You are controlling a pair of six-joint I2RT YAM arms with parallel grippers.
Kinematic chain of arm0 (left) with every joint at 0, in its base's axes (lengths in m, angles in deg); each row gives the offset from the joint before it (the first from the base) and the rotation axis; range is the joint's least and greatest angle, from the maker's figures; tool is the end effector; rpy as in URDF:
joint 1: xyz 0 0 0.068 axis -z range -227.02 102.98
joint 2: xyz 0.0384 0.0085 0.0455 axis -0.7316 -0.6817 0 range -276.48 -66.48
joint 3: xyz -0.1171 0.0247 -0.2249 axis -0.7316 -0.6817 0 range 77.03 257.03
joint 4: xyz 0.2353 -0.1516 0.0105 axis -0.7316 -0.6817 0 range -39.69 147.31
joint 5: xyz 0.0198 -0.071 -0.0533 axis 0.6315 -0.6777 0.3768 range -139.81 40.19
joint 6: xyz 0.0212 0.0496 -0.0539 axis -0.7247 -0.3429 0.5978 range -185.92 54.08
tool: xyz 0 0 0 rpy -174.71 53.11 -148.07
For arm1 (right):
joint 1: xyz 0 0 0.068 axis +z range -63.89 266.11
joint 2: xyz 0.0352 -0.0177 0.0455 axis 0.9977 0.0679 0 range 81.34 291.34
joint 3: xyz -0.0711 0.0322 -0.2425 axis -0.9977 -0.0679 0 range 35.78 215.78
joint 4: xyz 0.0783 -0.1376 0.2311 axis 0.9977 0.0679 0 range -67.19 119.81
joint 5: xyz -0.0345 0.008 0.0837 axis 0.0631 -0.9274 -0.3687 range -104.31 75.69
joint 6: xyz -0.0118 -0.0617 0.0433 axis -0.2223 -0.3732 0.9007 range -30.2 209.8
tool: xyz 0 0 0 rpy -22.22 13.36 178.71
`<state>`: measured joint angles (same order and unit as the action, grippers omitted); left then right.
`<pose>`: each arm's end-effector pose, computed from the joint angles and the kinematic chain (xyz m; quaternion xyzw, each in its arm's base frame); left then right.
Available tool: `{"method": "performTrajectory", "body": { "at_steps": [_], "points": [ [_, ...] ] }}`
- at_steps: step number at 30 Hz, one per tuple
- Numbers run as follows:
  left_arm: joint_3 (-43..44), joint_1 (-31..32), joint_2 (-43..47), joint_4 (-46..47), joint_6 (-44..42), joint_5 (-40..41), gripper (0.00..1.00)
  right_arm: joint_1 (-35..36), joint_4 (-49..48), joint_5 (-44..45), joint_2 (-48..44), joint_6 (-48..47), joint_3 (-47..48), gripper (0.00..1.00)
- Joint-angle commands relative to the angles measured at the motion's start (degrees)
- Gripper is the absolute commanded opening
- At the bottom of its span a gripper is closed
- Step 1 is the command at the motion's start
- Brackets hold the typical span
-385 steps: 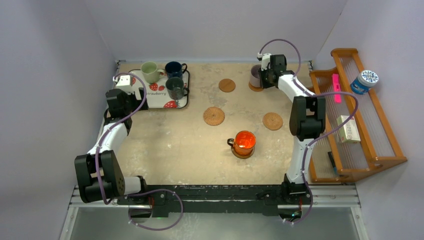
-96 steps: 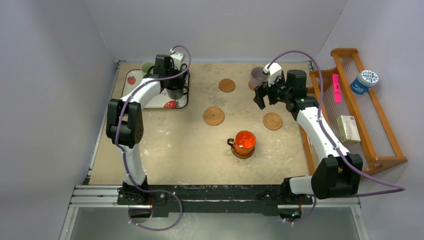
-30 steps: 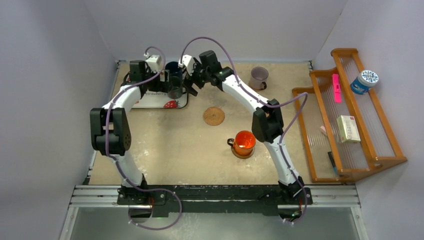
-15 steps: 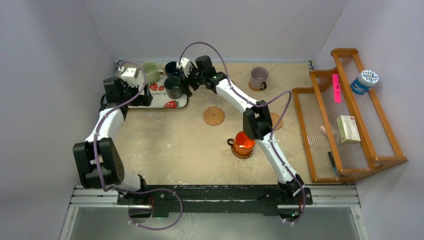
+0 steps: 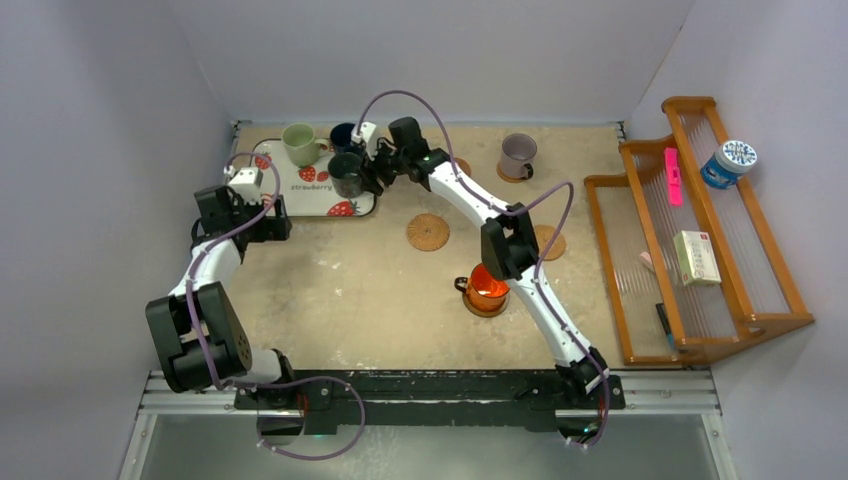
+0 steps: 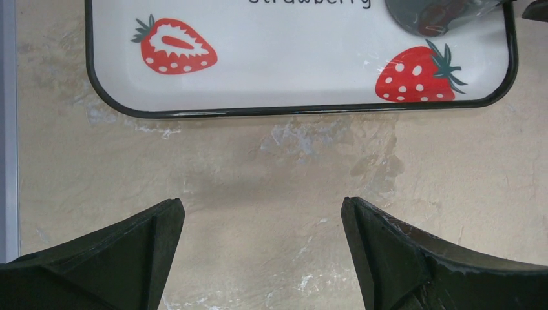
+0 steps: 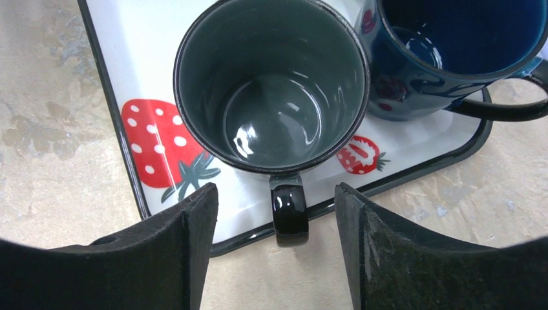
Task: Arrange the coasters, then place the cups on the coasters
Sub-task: Pick up the cup from the tray.
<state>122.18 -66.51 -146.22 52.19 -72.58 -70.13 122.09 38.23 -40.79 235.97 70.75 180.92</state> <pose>0.3204 0.0895 0.1679 -0.0251 0.8938 -0.0609 0.4435 0.4947 0.3949 0.1785 -0.4884 0.6708 0.2681 0.4895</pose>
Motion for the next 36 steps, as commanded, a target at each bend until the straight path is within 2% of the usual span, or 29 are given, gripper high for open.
{"method": "performTrajectory", "body": {
  "at_steps": [1,6,12,19,24,33,36],
  "points": [
    [-0.81,-0.29,2.59,3.91,0.04,-2.62,1.0,0.23,-0.46,-1.45,1.41,1.11,4.5,0.66],
    [-1.95,-0.29,3.53,4.25,-0.11,-2.89,1.0,0.22,-0.3,-1.6,2.66,1.48,6.12,0.56],
    [-2.4,-0.29,3.98,4.25,0.04,-3.02,1.0,0.37,-0.24,-1.34,3.49,1.49,7.02,0.53],
    [-2.69,-0.29,3.57,6.31,0.15,-3.33,1.0,0.49,0.07,-1.32,3.81,1.39,7.98,0.35],
    [-2.69,-0.29,3.46,6.31,0.19,-3.41,1.0,0.65,0.24,-1.37,3.86,1.38,8.17,0.28],
    [-2.94,-0.29,3.71,6.44,0.14,-3.58,1.0,1.06,2.48,-2.5,3.48,1.21,9.21,0.0],
    [-3.04,-0.29,3.8,6.44,0.15,-3.92,1.0,1.28,3.64,-2.89,2.92,1.19,9.45,0.0]
  ]
}}
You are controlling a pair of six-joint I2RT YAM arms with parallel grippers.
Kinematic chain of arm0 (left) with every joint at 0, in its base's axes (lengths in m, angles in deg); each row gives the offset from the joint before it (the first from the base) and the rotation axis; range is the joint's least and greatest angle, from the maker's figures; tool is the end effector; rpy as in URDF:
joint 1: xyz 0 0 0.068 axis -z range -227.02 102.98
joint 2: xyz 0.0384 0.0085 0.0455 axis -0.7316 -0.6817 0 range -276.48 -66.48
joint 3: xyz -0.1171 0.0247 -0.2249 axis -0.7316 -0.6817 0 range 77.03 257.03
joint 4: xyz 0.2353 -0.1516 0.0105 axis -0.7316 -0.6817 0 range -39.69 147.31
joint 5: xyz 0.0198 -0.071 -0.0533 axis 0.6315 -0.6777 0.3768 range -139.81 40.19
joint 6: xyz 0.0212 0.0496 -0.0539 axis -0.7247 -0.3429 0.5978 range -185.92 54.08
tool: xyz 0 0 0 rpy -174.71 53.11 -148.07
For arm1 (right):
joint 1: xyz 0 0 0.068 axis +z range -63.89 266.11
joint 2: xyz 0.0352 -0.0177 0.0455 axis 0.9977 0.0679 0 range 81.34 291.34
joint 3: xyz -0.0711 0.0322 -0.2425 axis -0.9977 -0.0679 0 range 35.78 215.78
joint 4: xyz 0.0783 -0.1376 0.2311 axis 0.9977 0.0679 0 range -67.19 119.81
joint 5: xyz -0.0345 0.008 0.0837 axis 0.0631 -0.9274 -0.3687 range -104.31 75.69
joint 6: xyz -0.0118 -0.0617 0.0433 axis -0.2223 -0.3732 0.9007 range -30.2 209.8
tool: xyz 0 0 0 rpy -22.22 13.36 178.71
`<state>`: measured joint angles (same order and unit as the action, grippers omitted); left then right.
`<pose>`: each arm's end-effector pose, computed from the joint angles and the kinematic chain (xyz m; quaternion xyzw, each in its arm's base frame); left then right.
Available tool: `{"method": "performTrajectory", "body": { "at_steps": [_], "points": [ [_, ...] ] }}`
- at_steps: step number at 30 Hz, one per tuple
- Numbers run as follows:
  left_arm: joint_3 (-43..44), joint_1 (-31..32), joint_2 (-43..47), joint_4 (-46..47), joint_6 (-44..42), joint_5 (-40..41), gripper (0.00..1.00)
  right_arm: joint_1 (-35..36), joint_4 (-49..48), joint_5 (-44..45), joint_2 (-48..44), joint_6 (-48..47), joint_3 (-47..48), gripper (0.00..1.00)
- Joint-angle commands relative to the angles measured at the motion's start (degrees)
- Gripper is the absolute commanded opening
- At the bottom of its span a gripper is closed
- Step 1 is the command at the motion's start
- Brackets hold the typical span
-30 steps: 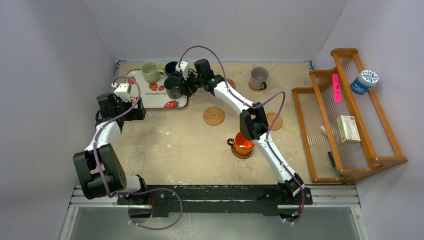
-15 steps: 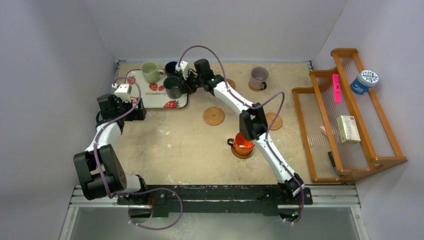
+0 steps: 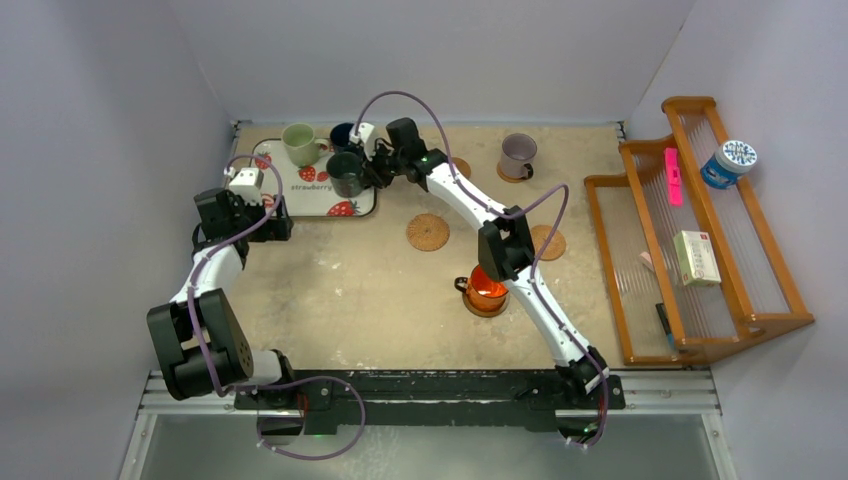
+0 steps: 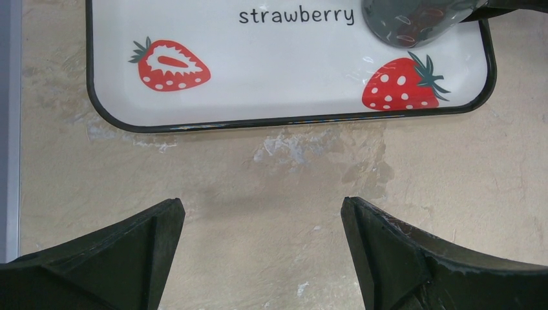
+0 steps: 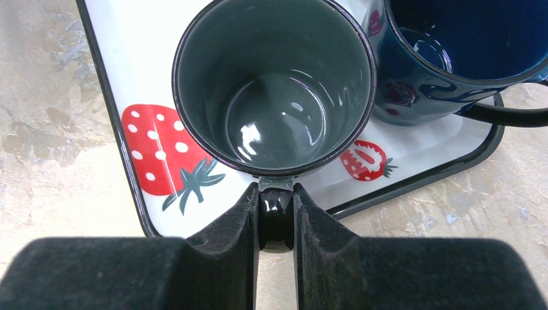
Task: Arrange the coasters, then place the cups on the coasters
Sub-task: Pick up the cup from the tray.
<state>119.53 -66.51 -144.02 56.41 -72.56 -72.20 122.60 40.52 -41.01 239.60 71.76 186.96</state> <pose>0.3161 0.0857 0.1716 -0.0102 0.8782 -0.0677 0.4734 0.4953 0.4027 0.1759 -0.4861 0.6716 0.2761 0.4862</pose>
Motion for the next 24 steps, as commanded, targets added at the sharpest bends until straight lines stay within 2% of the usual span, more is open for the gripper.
{"method": "performTrajectory", "body": {
  "at_steps": [1,24],
  "points": [
    [-0.4,-0.29,1.58,2.23,0.14,-1.86,1.0,0.84,1.81,-2.85,-0.94,0.17,3.67,0.0],
    [-0.84,-0.29,1.95,2.57,0.22,-2.48,1.0,0.91,8.38,-6.19,-3.99,1.65,13.74,0.0]
  ]
}}
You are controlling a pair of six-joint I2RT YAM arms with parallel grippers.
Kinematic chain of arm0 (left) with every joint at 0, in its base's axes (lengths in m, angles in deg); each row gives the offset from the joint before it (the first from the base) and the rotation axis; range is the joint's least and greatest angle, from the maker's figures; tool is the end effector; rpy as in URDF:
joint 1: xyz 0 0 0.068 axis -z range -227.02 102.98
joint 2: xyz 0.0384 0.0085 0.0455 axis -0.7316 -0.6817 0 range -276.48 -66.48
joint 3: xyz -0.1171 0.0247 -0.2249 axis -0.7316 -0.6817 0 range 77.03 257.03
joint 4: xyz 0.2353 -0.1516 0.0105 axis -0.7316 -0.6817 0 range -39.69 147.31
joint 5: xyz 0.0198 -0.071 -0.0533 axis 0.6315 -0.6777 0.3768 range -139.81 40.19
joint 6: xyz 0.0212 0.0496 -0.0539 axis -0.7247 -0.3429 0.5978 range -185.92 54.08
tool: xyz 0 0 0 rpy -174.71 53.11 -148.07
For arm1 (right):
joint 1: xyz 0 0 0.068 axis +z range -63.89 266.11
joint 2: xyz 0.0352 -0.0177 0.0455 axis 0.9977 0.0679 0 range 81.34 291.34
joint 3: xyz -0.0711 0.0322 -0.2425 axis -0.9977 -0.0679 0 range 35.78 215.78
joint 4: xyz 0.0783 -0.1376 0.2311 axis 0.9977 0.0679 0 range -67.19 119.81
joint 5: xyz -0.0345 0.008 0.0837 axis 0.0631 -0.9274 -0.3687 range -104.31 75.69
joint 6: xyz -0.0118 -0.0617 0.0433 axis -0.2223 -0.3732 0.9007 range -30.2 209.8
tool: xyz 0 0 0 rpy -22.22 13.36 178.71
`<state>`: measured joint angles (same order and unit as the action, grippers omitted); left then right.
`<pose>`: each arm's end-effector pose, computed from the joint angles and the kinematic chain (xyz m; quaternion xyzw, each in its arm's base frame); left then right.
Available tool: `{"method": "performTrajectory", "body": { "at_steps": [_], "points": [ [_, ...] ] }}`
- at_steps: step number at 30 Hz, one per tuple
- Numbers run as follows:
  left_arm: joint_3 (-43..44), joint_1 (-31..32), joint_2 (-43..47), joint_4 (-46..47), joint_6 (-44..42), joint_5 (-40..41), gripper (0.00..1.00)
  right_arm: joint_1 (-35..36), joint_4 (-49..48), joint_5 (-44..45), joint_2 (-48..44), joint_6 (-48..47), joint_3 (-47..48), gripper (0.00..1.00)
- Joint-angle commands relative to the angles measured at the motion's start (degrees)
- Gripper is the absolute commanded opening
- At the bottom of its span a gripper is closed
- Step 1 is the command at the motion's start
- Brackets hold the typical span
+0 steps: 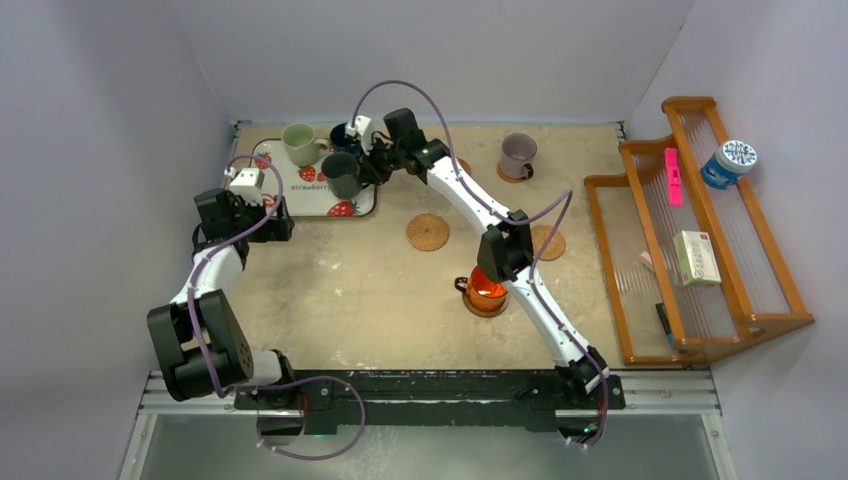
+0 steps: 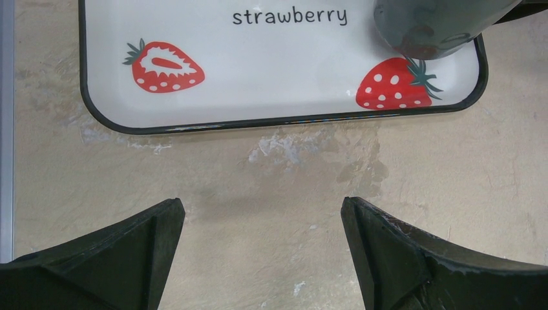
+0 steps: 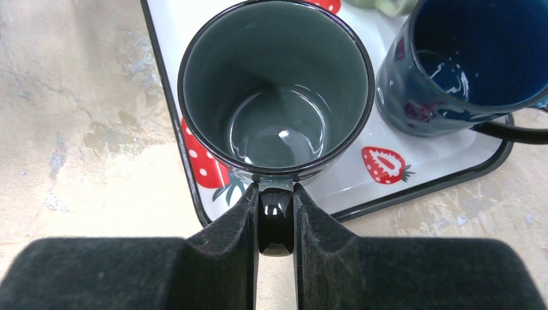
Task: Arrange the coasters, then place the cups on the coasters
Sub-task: Pick up the cup from the tray.
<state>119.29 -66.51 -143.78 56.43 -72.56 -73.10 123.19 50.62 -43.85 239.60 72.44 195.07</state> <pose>0.3152 0.0844 0.1716 -0.0065 0.8771 -0.0745 0.4744 0.4816 0.4041 0.2103 -0.4955 0.6712 0.3007 0.4621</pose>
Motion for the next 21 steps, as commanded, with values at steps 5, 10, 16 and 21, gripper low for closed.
{"method": "performTrajectory", "body": {
  "at_steps": [5,10,16,21],
  "points": [
    [-0.63,-0.29,1.71,2.56,0.22,-1.74,1.0,0.2,-0.12,-3.36,-4.41,0.87,7.8,0.0],
    [-0.75,-0.29,1.82,2.55,0.22,-1.85,1.0,0.11,1.11,-3.3,-5.13,1.04,9.16,0.0],
    [-0.86,-0.29,2.06,2.62,0.24,-2.11,1.0,-0.51,2.13,-3.05,-6.15,1.78,10.97,0.0],
    [-0.86,-0.29,2.13,2.66,0.42,-2.46,1.0,-1.57,2.76,-2.62,-7.25,2.38,11.33,0.0]
  ]
}}
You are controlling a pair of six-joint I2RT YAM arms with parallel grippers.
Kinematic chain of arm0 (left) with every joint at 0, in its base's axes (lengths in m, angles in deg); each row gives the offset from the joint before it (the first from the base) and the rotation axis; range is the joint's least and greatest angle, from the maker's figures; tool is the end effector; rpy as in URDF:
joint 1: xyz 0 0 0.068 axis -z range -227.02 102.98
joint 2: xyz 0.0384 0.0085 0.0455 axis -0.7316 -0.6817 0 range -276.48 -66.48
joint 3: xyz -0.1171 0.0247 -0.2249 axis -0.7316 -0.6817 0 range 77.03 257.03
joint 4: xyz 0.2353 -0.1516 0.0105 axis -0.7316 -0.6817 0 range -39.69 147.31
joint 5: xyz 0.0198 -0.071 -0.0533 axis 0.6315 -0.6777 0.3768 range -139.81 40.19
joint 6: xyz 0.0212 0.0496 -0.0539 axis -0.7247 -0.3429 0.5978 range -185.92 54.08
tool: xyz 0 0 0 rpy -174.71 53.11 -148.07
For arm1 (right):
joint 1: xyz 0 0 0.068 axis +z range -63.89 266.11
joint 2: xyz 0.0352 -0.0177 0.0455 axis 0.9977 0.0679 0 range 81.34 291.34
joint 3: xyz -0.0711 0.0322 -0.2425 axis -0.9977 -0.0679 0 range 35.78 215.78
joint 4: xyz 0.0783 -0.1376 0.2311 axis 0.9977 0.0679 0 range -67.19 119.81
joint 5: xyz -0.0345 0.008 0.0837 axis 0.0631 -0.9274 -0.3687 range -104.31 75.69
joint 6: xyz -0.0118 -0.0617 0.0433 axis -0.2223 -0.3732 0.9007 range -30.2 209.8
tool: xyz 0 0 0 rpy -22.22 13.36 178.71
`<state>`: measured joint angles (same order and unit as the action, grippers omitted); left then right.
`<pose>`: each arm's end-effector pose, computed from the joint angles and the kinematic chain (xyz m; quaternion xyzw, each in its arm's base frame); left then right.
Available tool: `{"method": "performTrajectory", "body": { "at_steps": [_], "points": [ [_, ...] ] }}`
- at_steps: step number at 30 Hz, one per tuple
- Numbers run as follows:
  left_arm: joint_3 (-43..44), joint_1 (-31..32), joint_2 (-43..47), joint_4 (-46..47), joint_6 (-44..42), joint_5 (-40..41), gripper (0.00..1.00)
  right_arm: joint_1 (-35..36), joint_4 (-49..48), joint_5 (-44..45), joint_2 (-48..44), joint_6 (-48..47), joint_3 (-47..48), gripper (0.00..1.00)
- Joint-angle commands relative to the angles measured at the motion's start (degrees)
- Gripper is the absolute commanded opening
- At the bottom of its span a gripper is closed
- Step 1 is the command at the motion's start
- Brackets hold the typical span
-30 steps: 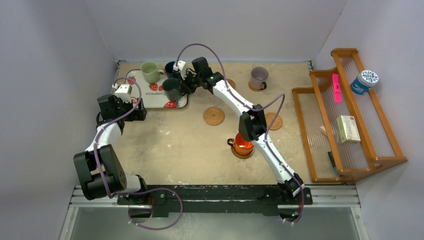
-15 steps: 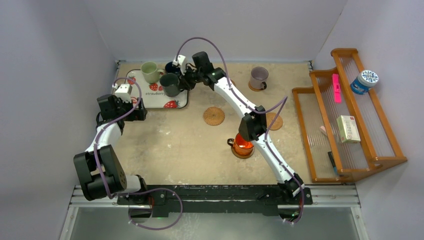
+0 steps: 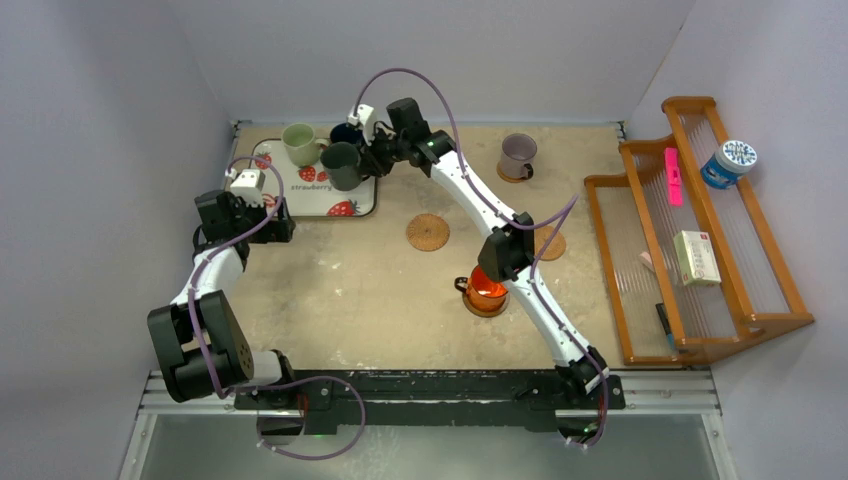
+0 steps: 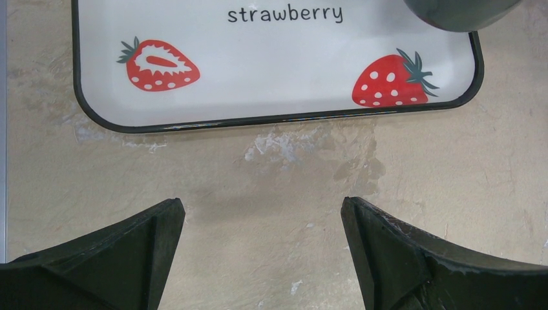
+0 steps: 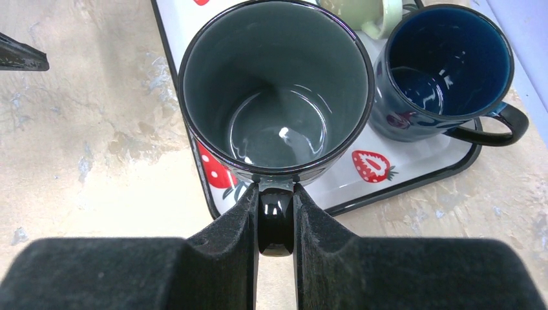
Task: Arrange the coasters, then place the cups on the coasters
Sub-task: Pick up the cup from the tray.
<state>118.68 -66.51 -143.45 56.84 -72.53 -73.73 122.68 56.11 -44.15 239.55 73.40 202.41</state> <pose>0.3136 0.0831 0.1705 -0.0039 0.8759 -0.0791 0.4759 0.4779 0.3947 0.2479 -0.4873 0.6672 0.3047 0.4739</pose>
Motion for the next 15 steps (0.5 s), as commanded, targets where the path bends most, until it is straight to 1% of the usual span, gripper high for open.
{"method": "performTrajectory", "body": {
  "at_steps": [1,7,15],
  "points": [
    [-0.25,-0.29,1.84,2.3,0.46,-1.83,1.0,-1.3,-2.59,-2.2,-7.44,1.42,3.97,0.0],
    [-0.25,-0.29,1.95,2.32,0.56,-1.94,1.0,-3.89,-2.79,-1.76,-9.15,2.22,3.06,0.0],
    [-0.25,-0.29,1.87,2.4,0.55,-2.08,1.0,-8.49,-4.2,-2.14,-12.39,2.01,-2.4,0.0]
  ]
}}
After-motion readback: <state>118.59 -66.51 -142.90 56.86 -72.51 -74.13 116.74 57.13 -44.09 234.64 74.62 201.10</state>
